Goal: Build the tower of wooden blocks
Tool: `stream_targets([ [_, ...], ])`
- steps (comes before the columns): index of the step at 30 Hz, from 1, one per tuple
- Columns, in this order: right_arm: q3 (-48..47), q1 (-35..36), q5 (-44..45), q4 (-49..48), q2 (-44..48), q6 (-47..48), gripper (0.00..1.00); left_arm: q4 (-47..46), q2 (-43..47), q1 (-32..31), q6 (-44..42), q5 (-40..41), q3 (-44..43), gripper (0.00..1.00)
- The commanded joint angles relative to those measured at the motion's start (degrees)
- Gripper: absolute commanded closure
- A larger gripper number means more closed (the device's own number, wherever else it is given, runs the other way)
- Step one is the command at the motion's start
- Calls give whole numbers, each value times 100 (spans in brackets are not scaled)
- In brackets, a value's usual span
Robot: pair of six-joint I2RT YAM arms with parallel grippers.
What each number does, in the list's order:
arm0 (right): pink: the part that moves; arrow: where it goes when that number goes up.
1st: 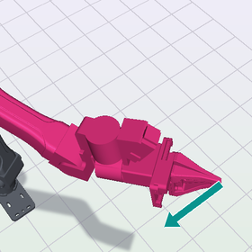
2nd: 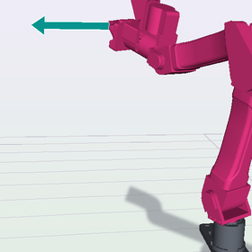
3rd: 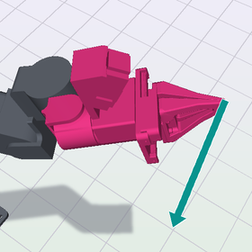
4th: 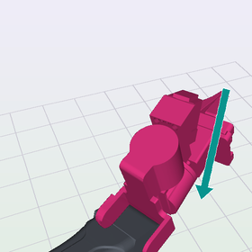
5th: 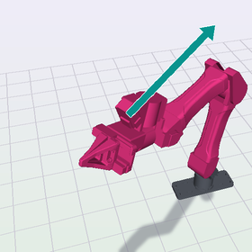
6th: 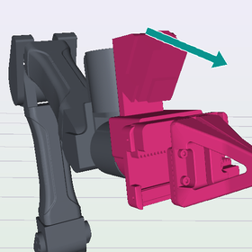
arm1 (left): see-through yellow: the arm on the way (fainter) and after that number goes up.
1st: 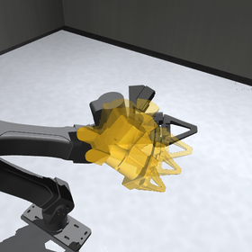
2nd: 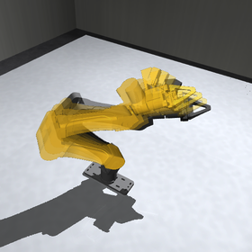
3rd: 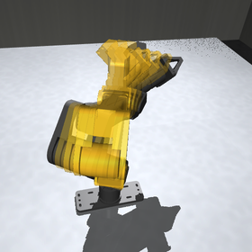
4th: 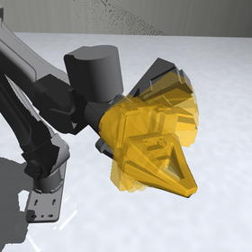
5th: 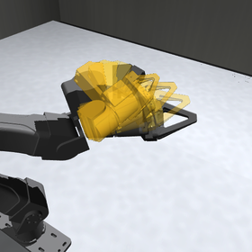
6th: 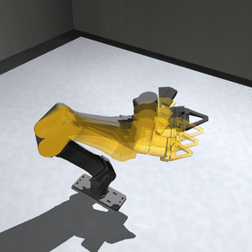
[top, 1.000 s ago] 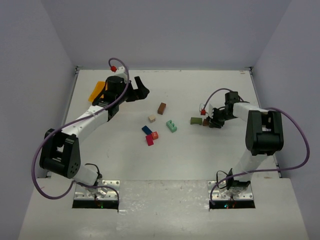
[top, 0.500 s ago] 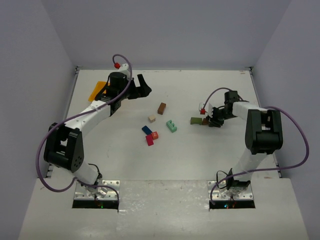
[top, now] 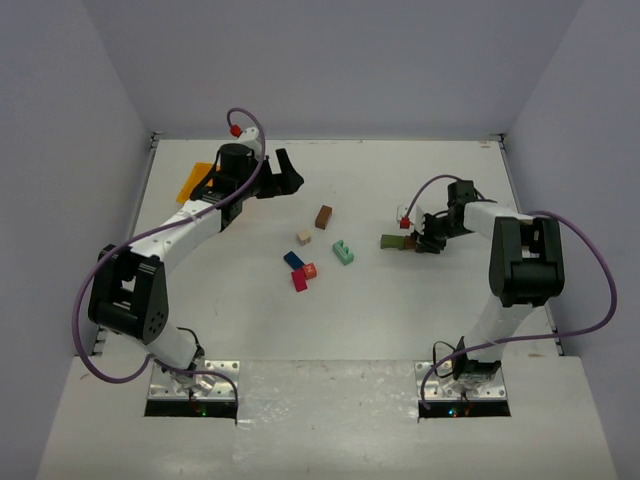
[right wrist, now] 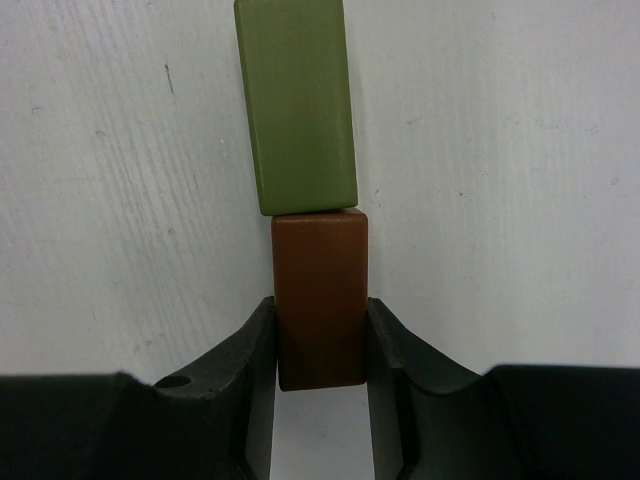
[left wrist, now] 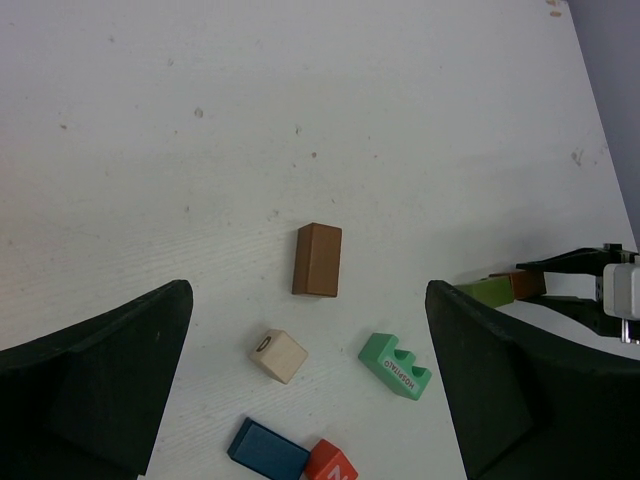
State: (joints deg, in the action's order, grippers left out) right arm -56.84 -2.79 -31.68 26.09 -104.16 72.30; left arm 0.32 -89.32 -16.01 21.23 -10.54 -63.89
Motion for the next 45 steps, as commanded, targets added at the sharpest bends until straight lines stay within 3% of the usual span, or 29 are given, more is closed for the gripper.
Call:
stream_targets([
  [1, -89, 69, -75, 209, -154, 245, 67, -129, -15, 81, -91, -117, -263, 0],
  [19, -64, 94, -5, 300, -166, 346, 62, -118, -96, 81, -121, -256, -319, 0],
  [26, -50, 103, -6, 252, -153, 307, 46, -111, -103, 81, -153, -320, -317, 0],
  [29, -57, 103, 51, 245, -157, 281, 32, -120, -103, 81, -191, -408, -308, 0],
  [34, -55, 112, 66, 247, -97, 259, 18, -111, -87, 81, -197, -423, -300, 0],
  [35, -47, 112, 58, 271, -23, 258, 6, -103, -70, 73, -198, -439, -284, 0],
  [37, -39, 112, 41, 299, 75, 235, 2, -102, -19, 80, -198, -432, -242, 0],
  [45, -144, 144, -108, 1040, 1010, 342, 1, -116, 431, 72, -180, -322, 88, 0],
])
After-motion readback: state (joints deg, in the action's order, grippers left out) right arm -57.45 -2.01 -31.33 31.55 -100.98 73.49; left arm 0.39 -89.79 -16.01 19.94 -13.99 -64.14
